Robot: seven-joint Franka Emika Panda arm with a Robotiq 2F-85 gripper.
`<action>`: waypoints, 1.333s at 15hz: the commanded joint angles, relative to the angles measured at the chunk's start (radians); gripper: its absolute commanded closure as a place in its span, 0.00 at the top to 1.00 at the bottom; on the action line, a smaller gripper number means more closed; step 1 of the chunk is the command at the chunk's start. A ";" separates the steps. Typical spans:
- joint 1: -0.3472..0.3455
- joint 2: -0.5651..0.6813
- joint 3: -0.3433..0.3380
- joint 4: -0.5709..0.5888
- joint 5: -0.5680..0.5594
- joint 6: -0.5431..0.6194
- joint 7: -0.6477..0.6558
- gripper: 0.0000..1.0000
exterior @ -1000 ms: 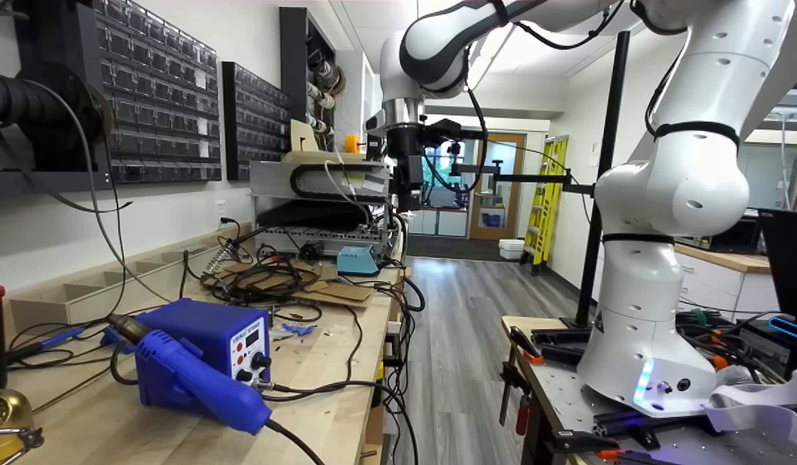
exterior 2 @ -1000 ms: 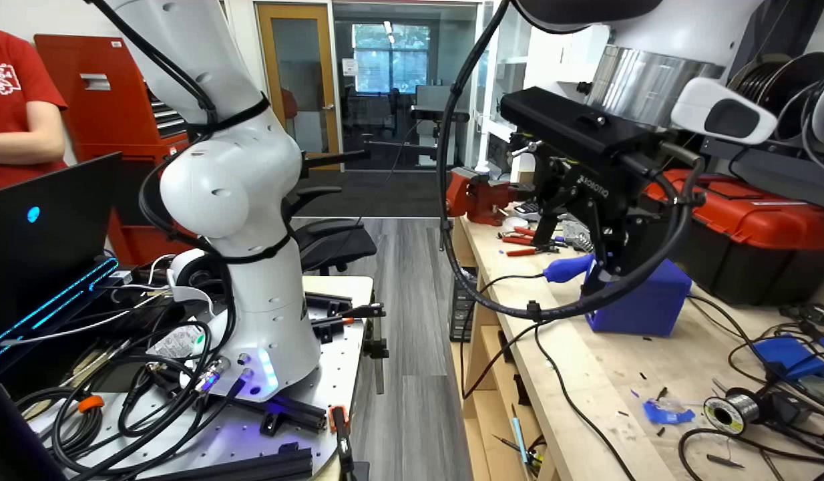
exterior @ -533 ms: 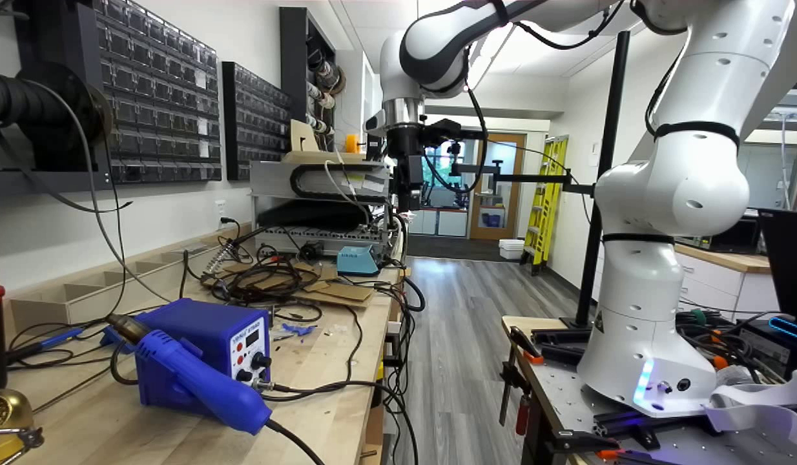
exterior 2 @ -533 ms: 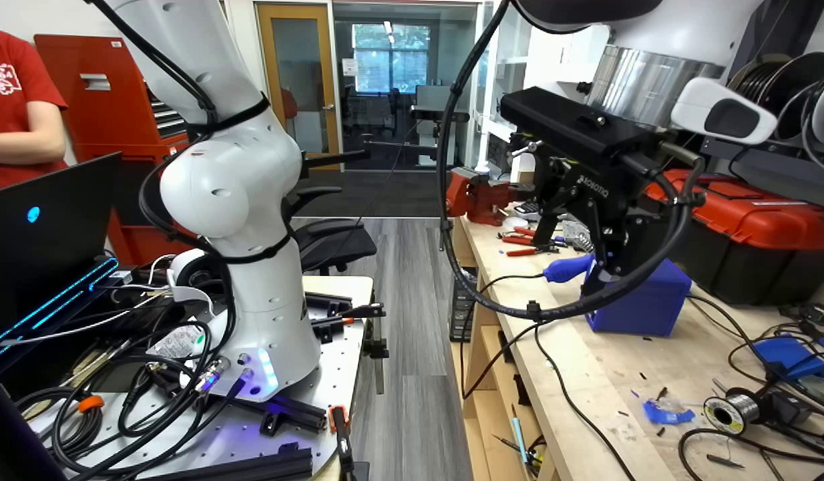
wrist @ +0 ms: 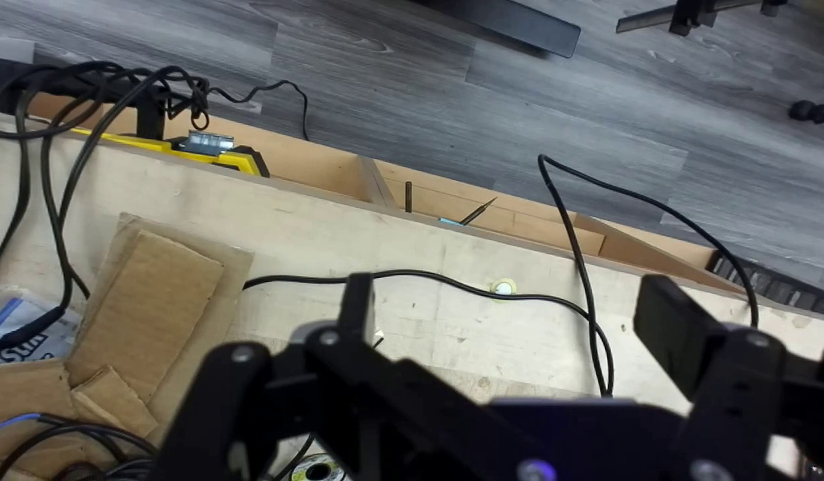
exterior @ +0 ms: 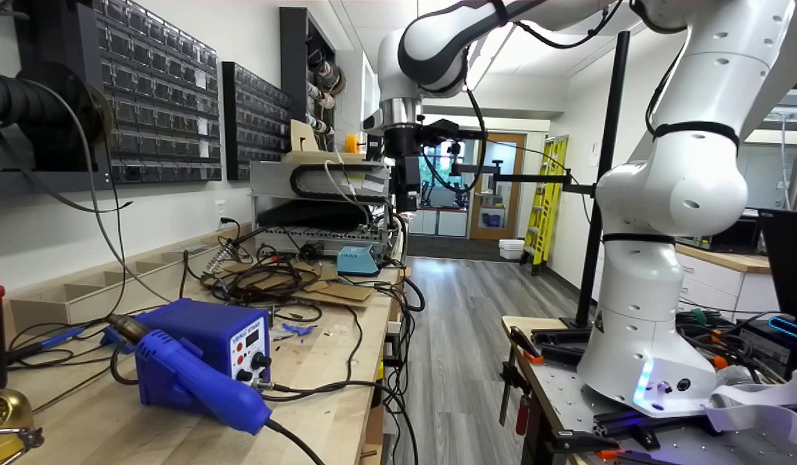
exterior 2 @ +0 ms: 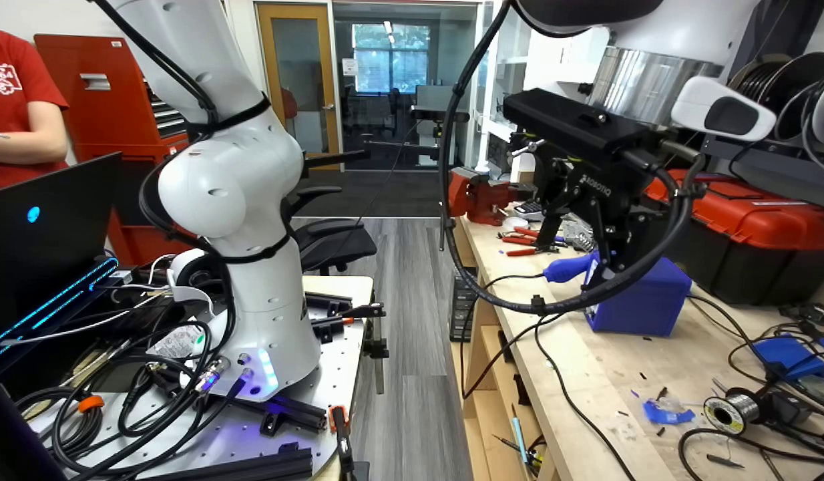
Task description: Put the soldering gun on the table
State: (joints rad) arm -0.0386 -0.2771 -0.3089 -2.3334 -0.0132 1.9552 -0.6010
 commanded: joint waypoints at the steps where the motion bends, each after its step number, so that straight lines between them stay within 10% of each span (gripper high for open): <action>1: -0.035 -0.015 0.063 -0.032 -0.029 0.071 0.102 1.00; 11: -0.007 -0.037 0.254 -0.108 -0.064 0.197 0.560 1.00; 20: 0.003 0.236 0.350 -0.003 -0.078 0.441 0.848 1.00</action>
State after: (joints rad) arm -0.0350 -0.1601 0.0362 -2.3985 -0.0634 2.3102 0.1615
